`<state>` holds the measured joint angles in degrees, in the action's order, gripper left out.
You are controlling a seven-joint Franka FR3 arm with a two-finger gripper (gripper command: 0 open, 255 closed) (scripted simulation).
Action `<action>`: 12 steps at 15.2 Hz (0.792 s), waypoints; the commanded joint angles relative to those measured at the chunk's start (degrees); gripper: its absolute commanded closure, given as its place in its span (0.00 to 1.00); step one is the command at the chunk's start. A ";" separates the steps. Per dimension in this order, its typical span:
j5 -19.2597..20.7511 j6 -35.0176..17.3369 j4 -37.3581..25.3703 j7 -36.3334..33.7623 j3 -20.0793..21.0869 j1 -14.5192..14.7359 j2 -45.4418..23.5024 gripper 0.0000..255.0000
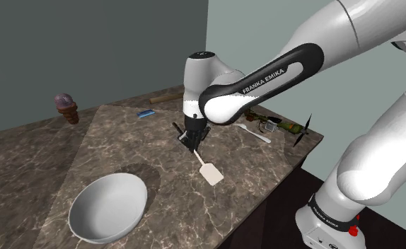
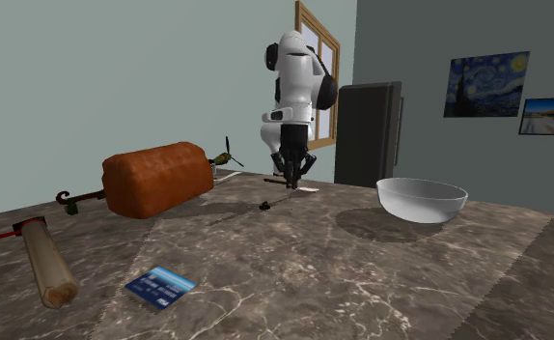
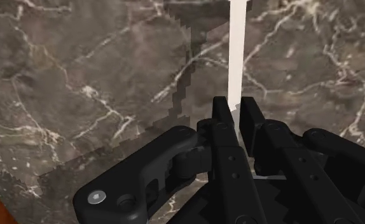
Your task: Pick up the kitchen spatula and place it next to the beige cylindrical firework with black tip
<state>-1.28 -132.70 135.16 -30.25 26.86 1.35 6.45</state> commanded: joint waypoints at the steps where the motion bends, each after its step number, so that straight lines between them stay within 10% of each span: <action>1: -0.72 1.88 -0.72 0.46 -0.12 0.14 1.25 1.00; 12: -2.54 10.54 -5.58 2.10 -1.07 0.34 5.38 1.00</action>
<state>-3.77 -122.86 130.11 -28.18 25.83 1.69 11.67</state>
